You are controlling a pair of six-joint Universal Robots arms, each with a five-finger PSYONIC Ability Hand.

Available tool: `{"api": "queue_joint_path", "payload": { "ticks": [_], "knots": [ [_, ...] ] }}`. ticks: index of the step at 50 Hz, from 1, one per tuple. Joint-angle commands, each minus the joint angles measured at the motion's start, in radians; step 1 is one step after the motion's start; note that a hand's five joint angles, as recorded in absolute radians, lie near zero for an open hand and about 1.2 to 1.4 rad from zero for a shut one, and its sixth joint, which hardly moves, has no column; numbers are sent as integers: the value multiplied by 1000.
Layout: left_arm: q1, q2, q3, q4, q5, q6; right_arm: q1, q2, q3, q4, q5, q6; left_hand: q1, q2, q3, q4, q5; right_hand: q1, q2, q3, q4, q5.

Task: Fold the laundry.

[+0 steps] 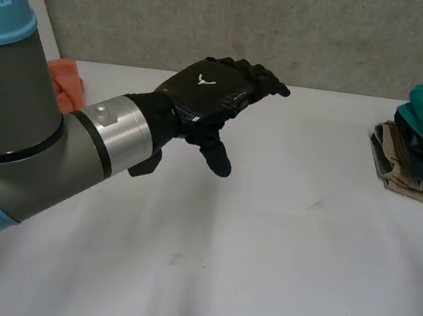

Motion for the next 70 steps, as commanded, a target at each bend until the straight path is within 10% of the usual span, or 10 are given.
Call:
{"api": "queue_joint_path", "payload": {
  "ticks": [1, 13, 20, 27, 38, 44, 50, 56, 70],
  "knots": [
    [-14, 35, -3, 2, 2, 0, -65, -152, -40, 424, 152, -107, -26, -28, -35, -24, -43, -59, -37, -39, -40, -48],
    [-3, 122, 37, 23, -13, -4, 64, -345, -191, 661, 582, -456, -26, -28, -35, -24, -43, -59, -37, -39, -40, -48],
    [64, 174, 76, 43, -136, -27, 369, -506, 27, 312, 511, -399, -23, -25, -32, -21, -40, -59, -37, -39, -40, -48],
    [340, 171, 66, 45, -251, 51, 601, -555, 324, 95, 321, -413, -5, -7, -14, -3, -23, -59, -37, -39, -40, -48],
    [661, -319, 150, 122, -233, 546, 724, -414, 453, 325, 350, -465, -29, -31, -38, -27, -46, -59, -37, -39, -40, -48],
    [738, -594, 327, 225, -150, 608, 722, -354, 469, 393, 379, -506, -23, -25, -32, -21, -40, -59, -37, -39, -40, -48],
    [755, -766, 476, 216, -104, 609, 708, -353, 504, 390, 375, -515, 71, 68, 62, 73, 53, -59, -37, -39, -40, -48],
    [740, -812, 522, 216, -107, 614, 710, -351, 515, 388, 376, -515, 1187, 1185, 1178, 1189, 1170, -59, -37, -39, -40, -48],
    [479, -257, 80, 319, -64, 378, 704, -360, 507, 390, 401, -502, 1189, 1187, 1180, 1191, 1172, -59, -37, -39, -40, -48]
  ]
}}
